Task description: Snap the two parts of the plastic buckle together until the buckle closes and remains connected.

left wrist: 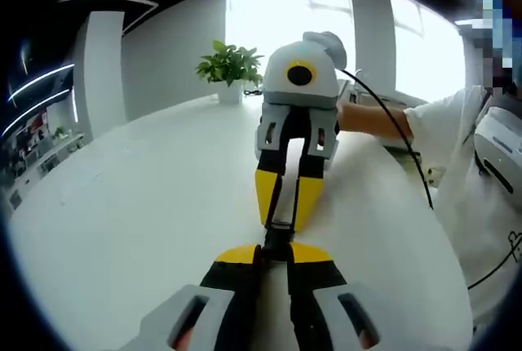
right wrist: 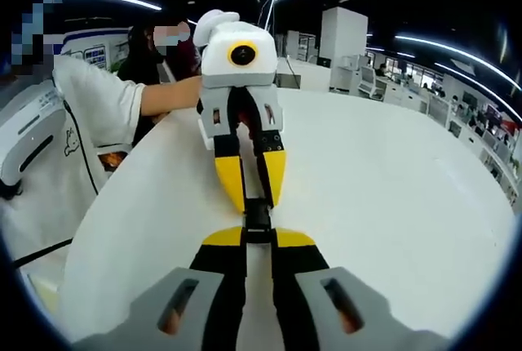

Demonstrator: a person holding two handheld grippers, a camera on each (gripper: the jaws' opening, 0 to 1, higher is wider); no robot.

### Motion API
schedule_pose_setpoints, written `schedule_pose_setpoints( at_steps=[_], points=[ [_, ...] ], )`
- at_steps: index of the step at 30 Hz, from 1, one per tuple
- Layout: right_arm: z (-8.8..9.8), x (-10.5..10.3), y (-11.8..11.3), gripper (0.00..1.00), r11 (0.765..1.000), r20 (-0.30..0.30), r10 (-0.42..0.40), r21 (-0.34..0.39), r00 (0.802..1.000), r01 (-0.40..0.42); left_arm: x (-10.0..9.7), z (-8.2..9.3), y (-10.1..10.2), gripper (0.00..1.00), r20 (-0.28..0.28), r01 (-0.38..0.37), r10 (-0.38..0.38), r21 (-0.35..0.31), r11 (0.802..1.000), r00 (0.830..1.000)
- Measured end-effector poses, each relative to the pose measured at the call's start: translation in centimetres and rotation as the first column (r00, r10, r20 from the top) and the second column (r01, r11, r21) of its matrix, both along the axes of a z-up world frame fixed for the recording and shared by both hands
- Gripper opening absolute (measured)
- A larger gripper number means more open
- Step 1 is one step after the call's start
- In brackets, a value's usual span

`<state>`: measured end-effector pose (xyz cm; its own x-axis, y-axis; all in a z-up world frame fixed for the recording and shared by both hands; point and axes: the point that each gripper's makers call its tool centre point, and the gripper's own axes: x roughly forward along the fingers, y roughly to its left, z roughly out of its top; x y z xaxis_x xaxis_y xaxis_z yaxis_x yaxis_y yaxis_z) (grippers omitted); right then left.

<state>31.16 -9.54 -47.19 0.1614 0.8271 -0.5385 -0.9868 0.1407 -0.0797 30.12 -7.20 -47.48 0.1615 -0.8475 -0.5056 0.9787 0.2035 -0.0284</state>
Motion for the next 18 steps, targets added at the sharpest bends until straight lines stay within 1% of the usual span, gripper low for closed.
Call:
schedule_pose_setpoints(
  at_steps=[1, 2, 5, 8, 11, 15, 18],
  points=[
    [0.0, 0.4, 0.0, 0.08, 1.0, -0.002, -0.002, 0.004, 1.0, 0.002, 0.1, 0.0, 0.1, 0.1, -0.002, -0.002, 0.002, -0.001, 1.0, 1.0],
    [0.0, 0.8, 0.0, 0.08, 1.0, -0.005, -0.006, 0.007, 1.0, 0.006, 0.8, 0.1, 0.1, 0.1, -0.003, -0.006, 0.006, -0.001, 1.0, 1.0],
    [-0.1, 1.9, -0.1, 0.08, 1.0, -0.011, -0.011, 0.007, 1.0, 0.011, 1.8, 0.0, 0.0, 0.1, -0.006, -0.008, 0.008, 0.007, 1.0, 1.0],
    [-0.1, 2.7, -0.2, 0.08, 1.0, -0.008, -0.013, -0.003, 1.0, 0.013, 2.8, 0.0, -0.1, 0.1, -0.006, -0.006, 0.006, 0.014, 1.0, 1.0],
    [-0.1, 3.6, -0.3, 0.08, 1.0, -0.009, -0.013, -0.008, 1.0, 0.013, 3.5, 0.0, -0.1, 0.1, -0.011, -0.004, 0.004, 0.012, 1.0, 1.0],
    [0.1, 4.7, -0.4, 0.08, 0.999, -0.009, -0.01, -0.035, 1.0, 0.01, 4.3, 0.2, -0.3, 0.1, -0.003, -0.006, 0.006, 0.019, 1.0, 1.0],
    [0.2, 5.4, -0.5, 0.08, 0.999, -0.009, -0.011, -0.044, 1.0, 0.01, 5.3, 0.3, -0.5, 0.1, -0.004, -0.009, 0.009, 0.022, 1.0, 1.0]
  ],
)
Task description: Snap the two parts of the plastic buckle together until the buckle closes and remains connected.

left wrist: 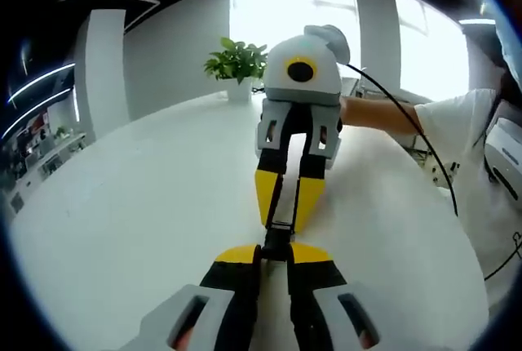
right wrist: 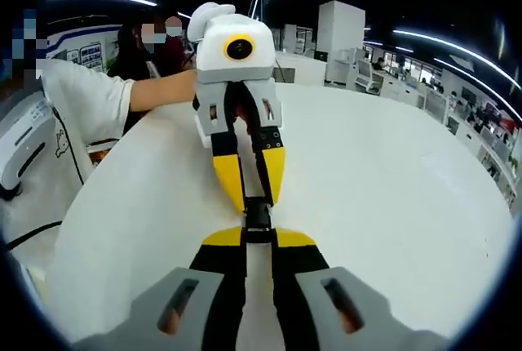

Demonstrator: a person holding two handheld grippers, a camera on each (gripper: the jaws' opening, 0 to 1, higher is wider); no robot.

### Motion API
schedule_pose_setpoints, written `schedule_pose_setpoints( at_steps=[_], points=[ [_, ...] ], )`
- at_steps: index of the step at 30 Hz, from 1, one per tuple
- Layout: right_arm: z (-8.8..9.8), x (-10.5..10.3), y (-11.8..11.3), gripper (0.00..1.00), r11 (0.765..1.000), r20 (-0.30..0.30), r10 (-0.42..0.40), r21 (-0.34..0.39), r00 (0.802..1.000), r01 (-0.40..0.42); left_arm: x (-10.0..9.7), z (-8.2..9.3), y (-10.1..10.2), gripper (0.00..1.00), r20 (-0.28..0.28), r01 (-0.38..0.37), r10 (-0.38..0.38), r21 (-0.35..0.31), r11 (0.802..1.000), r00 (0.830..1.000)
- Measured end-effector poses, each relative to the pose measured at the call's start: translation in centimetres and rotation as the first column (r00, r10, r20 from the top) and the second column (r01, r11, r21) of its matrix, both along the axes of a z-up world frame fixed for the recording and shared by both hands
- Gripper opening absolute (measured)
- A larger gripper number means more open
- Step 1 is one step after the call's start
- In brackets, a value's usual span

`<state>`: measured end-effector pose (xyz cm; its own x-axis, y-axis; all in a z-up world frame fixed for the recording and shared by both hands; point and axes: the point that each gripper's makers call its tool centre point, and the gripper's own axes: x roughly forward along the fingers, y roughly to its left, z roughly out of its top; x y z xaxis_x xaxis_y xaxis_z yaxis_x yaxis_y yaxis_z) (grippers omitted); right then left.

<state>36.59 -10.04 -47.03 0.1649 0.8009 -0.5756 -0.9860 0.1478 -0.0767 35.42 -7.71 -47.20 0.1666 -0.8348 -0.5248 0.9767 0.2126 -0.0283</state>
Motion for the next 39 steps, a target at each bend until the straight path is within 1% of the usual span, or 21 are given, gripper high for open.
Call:
schedule_pose_setpoints(
  at_steps=[8, 13, 17, 26, 30, 32, 34, 39],
  points=[
    [-0.3, 1.7, 0.0, 0.08, 1.0, -0.015, -0.004, -0.018, 1.0, 0.004, 1.8, -0.2, -0.1, 0.1, -0.007, 0.004, -0.004, 0.026, 1.0, 1.0],
    [-0.2, 2.3, 0.1, 0.08, 1.0, -0.024, -0.009, -0.006, 1.0, 0.009, 2.6, -0.1, -0.2, 0.1, -0.02, 0.005, -0.004, 0.024, 1.0, 1.0],
    [-0.2, 2.9, 0.0, 0.08, 1.0, -0.025, -0.011, -0.021, 1.0, 0.01, 3.1, -0.3, -0.3, 0.1, -0.027, 0.0, 0.0, 0.017, 1.0, 1.0],
    [-0.7, 3.1, 0.1, 0.09, 0.999, -0.033, -0.011, -0.045, 0.999, 0.009, 4.0, -0.7, -0.4, 0.1, -0.042, -0.008, 0.008, -0.001, 1.0, 0.999],
    [-0.7, 3.0, 0.1, 0.09, 0.999, -0.038, -0.014, -0.037, 0.999, 0.013, 4.0, -0.9, -0.4, 0.11, -0.049, -0.009, 0.008, -0.008, 1.0, 0.999],
    [-0.7, 2.9, 0.1, 0.09, 0.999, -0.021, -0.004, -0.047, 1.0, 0.003, 3.9, -1.0, -0.5, 0.11, -0.045, -0.005, 0.004, -0.006, 1.0, 0.999],
    [-0.7, 3.0, 0.0, 0.1, 0.999, -0.02, -0.003, -0.052, 1.0, 0.002, 3.9, -1.0, -0.5, 0.11, -0.035, -0.002, 0.002, -0.003, 1.0, 0.999],
    [-0.7, 3.1, -0.1, 0.1, 0.999, -0.016, -0.01, -0.035, 1.0, 0.01, 4.0, -0.9, -0.5, 0.12, -0.042, -0.014, 0.013, -0.014, 1.0, 0.999]
  ],
)
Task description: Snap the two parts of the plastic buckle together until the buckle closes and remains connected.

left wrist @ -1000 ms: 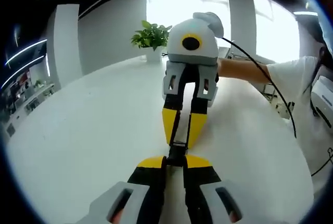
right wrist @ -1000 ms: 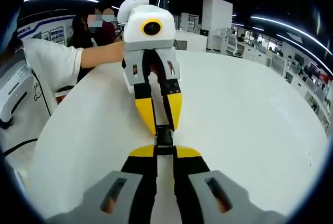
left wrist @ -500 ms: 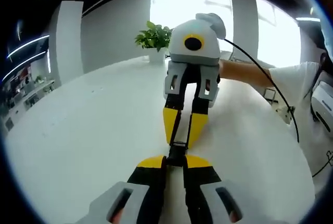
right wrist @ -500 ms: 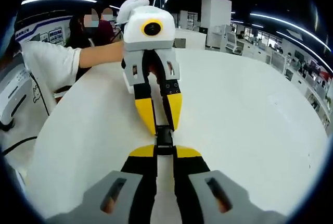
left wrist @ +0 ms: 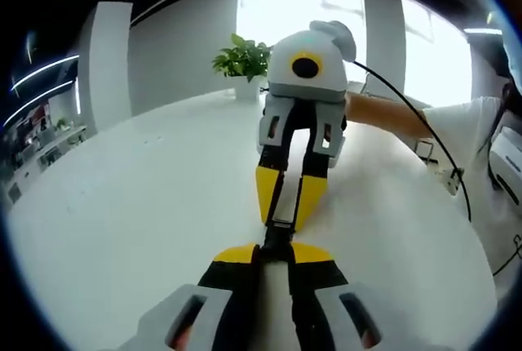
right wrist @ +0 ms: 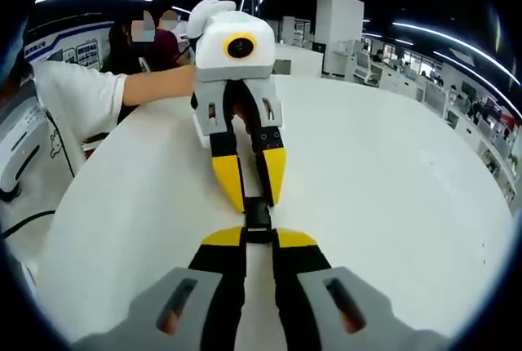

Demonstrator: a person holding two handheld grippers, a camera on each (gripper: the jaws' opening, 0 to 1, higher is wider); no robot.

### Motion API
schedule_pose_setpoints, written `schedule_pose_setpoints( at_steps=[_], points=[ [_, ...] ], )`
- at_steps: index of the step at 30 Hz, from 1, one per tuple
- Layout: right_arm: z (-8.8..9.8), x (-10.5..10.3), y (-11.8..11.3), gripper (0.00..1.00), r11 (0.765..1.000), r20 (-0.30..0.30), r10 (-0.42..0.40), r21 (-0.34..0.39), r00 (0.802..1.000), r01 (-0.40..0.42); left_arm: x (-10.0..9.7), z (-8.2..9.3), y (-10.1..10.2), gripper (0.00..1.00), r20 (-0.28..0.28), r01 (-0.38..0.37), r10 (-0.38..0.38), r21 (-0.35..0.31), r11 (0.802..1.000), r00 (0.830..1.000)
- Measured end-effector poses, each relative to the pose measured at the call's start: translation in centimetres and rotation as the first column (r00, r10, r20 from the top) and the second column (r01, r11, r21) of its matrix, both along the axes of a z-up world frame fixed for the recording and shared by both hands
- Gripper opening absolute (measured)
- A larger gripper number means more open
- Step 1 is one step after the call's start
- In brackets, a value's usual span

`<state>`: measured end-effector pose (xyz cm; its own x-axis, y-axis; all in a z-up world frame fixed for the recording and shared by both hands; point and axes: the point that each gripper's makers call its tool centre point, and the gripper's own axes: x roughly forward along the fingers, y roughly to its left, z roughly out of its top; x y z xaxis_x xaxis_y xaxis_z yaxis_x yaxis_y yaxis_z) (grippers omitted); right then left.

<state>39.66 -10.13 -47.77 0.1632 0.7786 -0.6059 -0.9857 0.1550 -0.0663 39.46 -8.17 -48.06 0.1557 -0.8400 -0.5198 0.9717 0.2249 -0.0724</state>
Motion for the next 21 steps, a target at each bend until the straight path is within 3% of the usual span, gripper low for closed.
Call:
schedule_pose_setpoints(
  at_steps=[17, 21],
  points=[
    [0.1, -0.08, 0.0, 0.21, 0.999, 0.03, -0.017, 0.033, 0.999, 0.016, -0.17, 0.03, 0.31, 0.22, -0.004, -0.023, 0.023, -0.005, 1.0, 1.0],
    [0.1, -0.12, -0.16, 0.25, 0.998, 0.014, -0.032, 0.051, 0.999, 0.032, -0.42, -0.02, 0.64, 0.24, -0.005, -0.041, 0.041, -0.009, 0.999, 0.999]
  ],
)
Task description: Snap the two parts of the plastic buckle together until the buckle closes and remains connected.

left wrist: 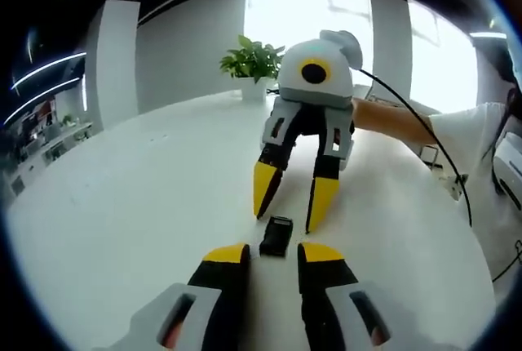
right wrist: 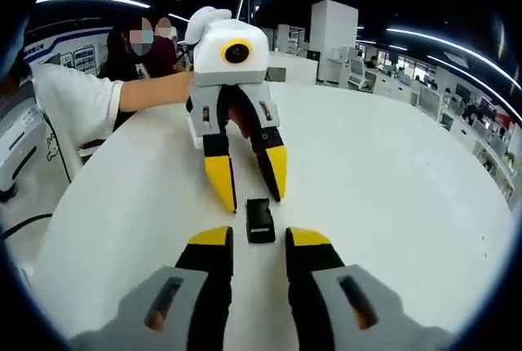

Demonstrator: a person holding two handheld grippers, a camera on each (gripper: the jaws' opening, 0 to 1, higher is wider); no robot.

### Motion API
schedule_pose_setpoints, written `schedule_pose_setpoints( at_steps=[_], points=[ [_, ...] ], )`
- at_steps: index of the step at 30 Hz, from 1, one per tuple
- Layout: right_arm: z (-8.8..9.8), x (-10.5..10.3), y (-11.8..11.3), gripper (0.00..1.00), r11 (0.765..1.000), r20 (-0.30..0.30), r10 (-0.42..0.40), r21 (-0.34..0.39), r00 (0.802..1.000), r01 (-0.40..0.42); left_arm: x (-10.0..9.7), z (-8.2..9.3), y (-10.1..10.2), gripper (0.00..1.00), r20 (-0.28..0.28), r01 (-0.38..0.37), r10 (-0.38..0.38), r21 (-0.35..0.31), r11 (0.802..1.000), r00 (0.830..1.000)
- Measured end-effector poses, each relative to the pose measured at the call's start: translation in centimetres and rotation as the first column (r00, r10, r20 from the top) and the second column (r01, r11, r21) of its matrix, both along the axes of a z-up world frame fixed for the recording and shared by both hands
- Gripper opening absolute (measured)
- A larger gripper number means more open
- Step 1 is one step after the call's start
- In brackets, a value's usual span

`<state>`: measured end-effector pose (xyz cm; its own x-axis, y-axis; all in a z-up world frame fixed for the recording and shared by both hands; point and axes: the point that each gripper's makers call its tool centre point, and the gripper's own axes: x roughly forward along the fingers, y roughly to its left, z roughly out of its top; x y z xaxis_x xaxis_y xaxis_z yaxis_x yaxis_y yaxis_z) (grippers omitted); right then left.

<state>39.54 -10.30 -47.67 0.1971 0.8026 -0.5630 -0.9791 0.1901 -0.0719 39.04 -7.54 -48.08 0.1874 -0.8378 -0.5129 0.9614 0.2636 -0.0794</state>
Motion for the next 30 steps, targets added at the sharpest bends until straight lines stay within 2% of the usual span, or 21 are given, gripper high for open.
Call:
schedule_pose_setpoints(
  at_steps=[2, 5, 8, 10, 12, 14, 18, 21, 23, 25, 30],
  points=[
    [0.3, 0.4, -0.1, 0.26, 1.0, 0.039, -0.021, 0.021, 0.999, 0.02, 0.0, 0.1, 0.1, 0.26, -0.003, -0.011, 0.011, -0.008, 1.0, 1.0],
    [0.7, 0.1, 0.0, 0.31, 0.996, 0.003, -0.034, 0.084, 0.999, 0.034, -0.2, 0.7, 0.2, 0.29, -0.014, -0.028, 0.028, -0.052, 0.998, 1.0],
    [1.1, -0.2, 0.1, 0.38, 0.991, 0.029, -0.04, 0.132, 0.999, 0.036, -0.6, 1.3, 0.3, 0.31, 0.003, -0.027, 0.028, -0.083, 0.996, 1.0],
    [1.1, -0.5, 0.0, 0.43, 0.988, 0.025, -0.055, 0.148, 0.998, 0.05, -0.9, 1.6, 0.4, 0.33, 0.007, -0.031, 0.032, -0.102, 0.994, 0.999],
    [1.4, -0.6, 0.1, 0.46, 0.981, 0.019, -0.074, 0.18, 0.997, 0.069, -1.2, 1.9, 0.5, 0.36, -0.002, -0.036, 0.036, -0.123, 0.992, 0.999],
    [1.5, -0.8, -0.1, 0.47, 0.976, 0.021, -0.092, 0.201, 0.996, 0.086, -1.8, 2.2, 0.4, 0.35, 0.01, -0.01, 0.012, -0.148, 0.989, 1.0],
    [2.3, -1.5, -0.4, 0.53, 0.963, 0.029, -0.117, 0.246, 0.993, 0.106, -2.3, 2.9, 0.8, 0.37, 0.01, -0.024, 0.026, -0.174, 0.984, 1.0],
    [3.3, -1.9, -0.6, 0.6, 0.945, 0.03, -0.154, 0.298, 0.988, 0.138, -2.1, 3.7, 1.1, 0.43, 0.059, -0.059, 0.072, -0.203, 0.978, 0.996],
    [3.7, -2.1, -0.8, 0.64, 0.932, 0.021, -0.182, 0.322, 0.983, 0.165, -2.2, 4.3, 1.2, 0.46, 0.062, -0.077, 0.094, -0.233, 0.969, 0.994],
    [4.4, -1.9, -1.1, 0.7, 0.903, -0.018, -0.247, 0.36, 0.969, 0.237, -2.3, 5.0, 1.1, 0.51, 0.049, -0.094, 0.11, -0.262, 0.961, 0.993],
    [5.9, -2.0, -1.7, 0.78, 0.864, -0.028, -0.316, 0.405, 0.948, 0.3, -2.0, 6.0, 1.4, 0.64, 0.081, -0.153, 0.181, -0.27, 0.951, 0.98]
  ],
)
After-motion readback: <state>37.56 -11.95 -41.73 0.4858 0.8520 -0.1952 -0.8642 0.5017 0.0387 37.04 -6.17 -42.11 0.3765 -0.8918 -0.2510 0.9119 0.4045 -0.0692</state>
